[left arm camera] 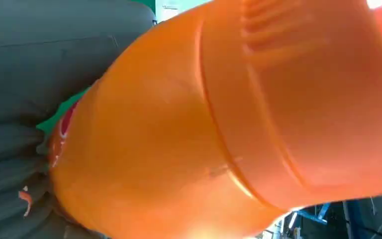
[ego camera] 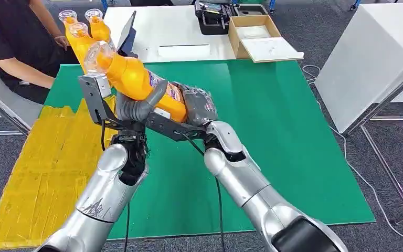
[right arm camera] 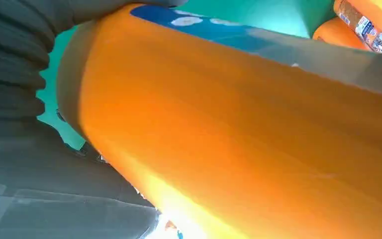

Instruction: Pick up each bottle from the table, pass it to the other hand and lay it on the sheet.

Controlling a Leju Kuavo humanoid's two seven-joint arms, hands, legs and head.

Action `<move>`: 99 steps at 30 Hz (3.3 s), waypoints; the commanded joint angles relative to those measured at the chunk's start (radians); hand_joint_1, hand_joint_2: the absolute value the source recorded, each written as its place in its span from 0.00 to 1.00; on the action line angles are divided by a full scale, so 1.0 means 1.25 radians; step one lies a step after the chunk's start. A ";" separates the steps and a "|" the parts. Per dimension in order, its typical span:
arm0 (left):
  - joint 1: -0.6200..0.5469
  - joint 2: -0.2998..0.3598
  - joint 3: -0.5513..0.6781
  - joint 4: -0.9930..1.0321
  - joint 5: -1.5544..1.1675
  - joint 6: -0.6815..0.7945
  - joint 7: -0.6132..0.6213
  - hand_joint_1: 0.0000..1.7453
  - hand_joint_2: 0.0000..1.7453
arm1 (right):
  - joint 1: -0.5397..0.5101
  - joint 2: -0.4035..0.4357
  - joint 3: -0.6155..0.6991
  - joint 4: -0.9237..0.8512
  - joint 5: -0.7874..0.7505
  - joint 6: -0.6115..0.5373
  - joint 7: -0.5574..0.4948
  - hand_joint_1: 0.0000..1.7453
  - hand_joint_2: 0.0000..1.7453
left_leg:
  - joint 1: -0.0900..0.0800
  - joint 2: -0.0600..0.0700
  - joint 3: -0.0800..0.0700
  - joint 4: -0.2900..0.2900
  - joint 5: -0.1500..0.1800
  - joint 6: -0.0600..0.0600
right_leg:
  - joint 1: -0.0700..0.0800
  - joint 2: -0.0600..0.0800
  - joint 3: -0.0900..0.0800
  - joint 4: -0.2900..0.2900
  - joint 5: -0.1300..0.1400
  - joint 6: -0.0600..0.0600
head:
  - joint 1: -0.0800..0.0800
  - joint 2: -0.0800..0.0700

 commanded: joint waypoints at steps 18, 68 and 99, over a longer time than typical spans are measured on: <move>-0.050 0.027 0.002 0.024 -0.019 -0.032 -0.005 1.00 1.00 | 0.016 0.014 0.207 0.046 -0.005 0.054 -0.016 1.00 1.00 | 0.001 0.001 0.003 0.000 -0.001 -0.004 | 0.001 -0.001 0.003 0.000 -0.001 -0.001 | 0.000 0.000; -0.038 0.208 0.368 -0.125 -0.051 -0.067 -0.027 1.00 1.00 | 0.080 -0.145 -0.082 -0.257 -0.048 0.073 -0.025 0.00 0.00 | 0.001 0.000 0.001 0.000 0.000 -0.003 | 0.000 -0.001 0.001 0.000 0.000 -0.001 | 0.000 0.000; -0.031 0.252 0.021 0.441 -1.086 0.115 -0.006 1.00 1.00 | 0.276 -0.292 -0.290 -0.621 -0.094 0.089 -0.072 0.00 0.00 | -0.001 0.002 0.003 0.000 -0.001 -0.004 | -0.002 0.000 0.002 0.000 -0.001 -0.001 | 0.000 0.000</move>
